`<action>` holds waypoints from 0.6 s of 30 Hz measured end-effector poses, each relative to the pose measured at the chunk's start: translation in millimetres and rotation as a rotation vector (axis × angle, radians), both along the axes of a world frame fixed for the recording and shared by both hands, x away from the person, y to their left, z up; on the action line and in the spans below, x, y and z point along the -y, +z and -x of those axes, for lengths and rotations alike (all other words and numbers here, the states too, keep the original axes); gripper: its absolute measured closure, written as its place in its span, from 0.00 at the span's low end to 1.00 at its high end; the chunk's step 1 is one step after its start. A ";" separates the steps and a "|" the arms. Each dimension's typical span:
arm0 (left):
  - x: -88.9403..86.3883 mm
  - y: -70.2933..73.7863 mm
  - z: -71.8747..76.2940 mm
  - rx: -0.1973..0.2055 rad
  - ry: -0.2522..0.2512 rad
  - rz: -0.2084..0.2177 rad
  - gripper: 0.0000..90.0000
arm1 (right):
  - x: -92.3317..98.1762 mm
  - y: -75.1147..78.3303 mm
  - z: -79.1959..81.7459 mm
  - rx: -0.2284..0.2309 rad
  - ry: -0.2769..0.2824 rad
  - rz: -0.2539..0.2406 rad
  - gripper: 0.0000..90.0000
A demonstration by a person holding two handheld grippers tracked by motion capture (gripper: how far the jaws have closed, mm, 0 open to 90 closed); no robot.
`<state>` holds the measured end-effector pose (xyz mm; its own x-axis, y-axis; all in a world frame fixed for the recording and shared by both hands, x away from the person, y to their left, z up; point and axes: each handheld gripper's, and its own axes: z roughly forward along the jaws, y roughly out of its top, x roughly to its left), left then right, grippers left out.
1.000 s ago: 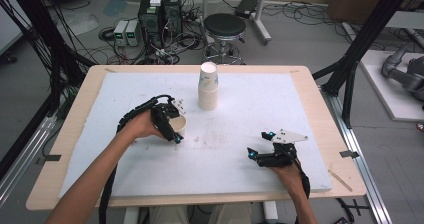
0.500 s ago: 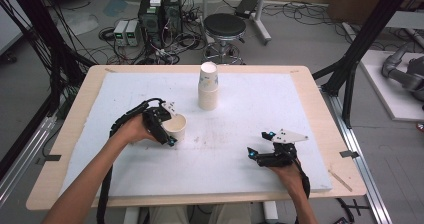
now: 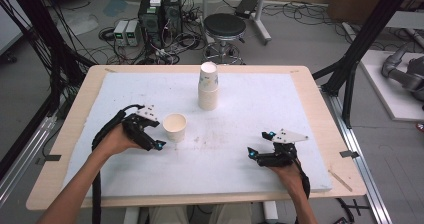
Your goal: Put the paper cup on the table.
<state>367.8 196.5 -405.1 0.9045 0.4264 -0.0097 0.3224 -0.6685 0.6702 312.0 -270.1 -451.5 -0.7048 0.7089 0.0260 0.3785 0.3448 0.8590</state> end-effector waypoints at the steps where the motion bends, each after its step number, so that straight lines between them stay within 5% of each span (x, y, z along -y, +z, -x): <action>1: -3.8 -0.6 4.4 0.014 0.013 0.022 0.17 | 0.0 0.0 0.0 0.003 -0.002 -0.002 0.19; 9: -33.5 -13.3 39.1 0.086 0.159 0.199 0.17 | 0.4 0.1 0.0 -0.006 0.000 -0.006 0.19; 18: -47.0 -33.7 73.8 0.235 0.354 0.414 0.17 | 2.1 0.1 1.7 0.013 -0.008 -0.023 0.19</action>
